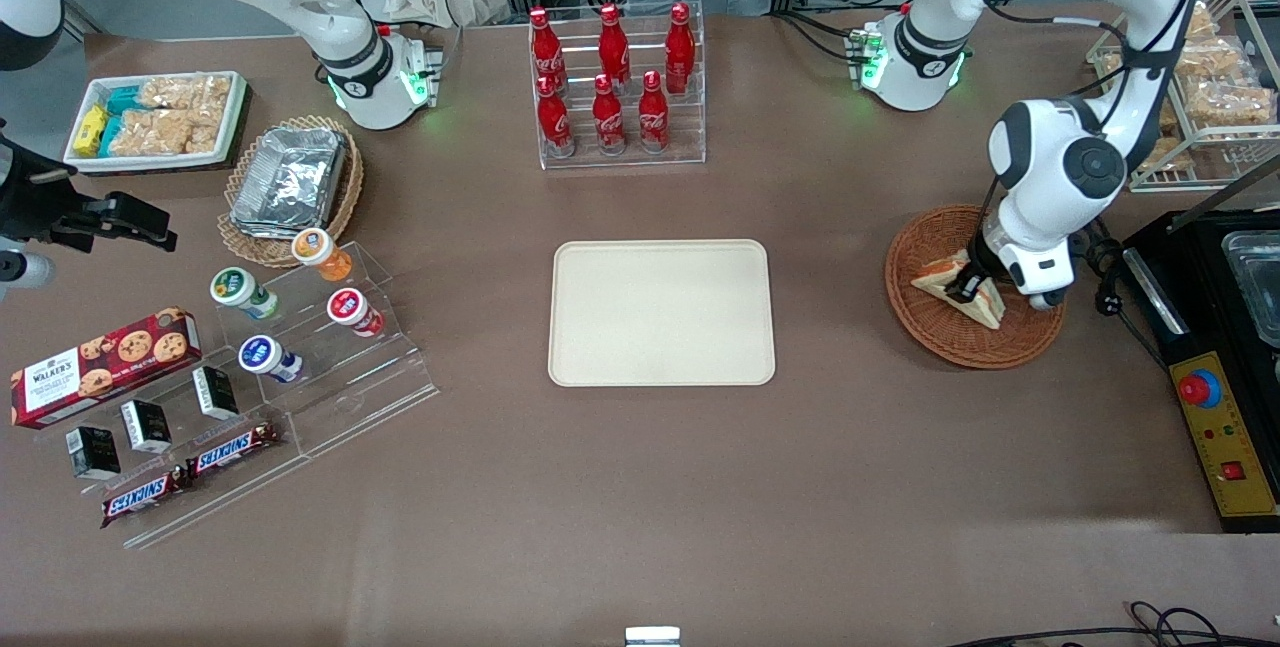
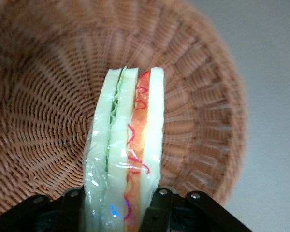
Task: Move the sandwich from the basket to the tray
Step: 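Lift the sandwich out of the basket with the left gripper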
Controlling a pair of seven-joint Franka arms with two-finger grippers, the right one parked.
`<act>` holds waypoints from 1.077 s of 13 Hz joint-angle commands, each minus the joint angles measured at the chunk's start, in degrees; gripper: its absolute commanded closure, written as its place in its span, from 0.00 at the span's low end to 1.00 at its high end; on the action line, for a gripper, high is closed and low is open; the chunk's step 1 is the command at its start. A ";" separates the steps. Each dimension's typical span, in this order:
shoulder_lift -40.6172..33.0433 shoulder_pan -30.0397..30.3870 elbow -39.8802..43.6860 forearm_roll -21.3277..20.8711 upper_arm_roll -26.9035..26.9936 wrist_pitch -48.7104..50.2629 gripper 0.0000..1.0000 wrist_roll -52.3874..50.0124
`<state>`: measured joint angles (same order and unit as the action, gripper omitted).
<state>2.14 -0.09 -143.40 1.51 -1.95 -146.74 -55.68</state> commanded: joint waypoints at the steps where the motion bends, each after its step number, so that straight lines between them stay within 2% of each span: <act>1: -11.08 0.18 6.25 -0.28 0.11 17.28 1.00 7.66; 4: -9.98 -0.43 26.95 0.42 -0.33 41.72 1.00 17.76; 5: -8.57 -0.96 33.03 0.60 -0.77 46.49 1.00 20.41; 6: -7.69 -2.79 36.32 0.95 -2.16 48.45 1.00 21.57; 9: -6.28 -8.33 37.66 1.13 -5.16 47.34 1.00 24.65; 12: -0.40 -14.22 40.83 0.34 -9.11 46.64 1.00 25.45; 14: 4.25 -15.99 41.97 0.77 -10.87 44.53 1.00 29.81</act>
<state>1.34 -14.89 -104.99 2.10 -12.16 -101.76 -30.42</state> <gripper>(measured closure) 0.749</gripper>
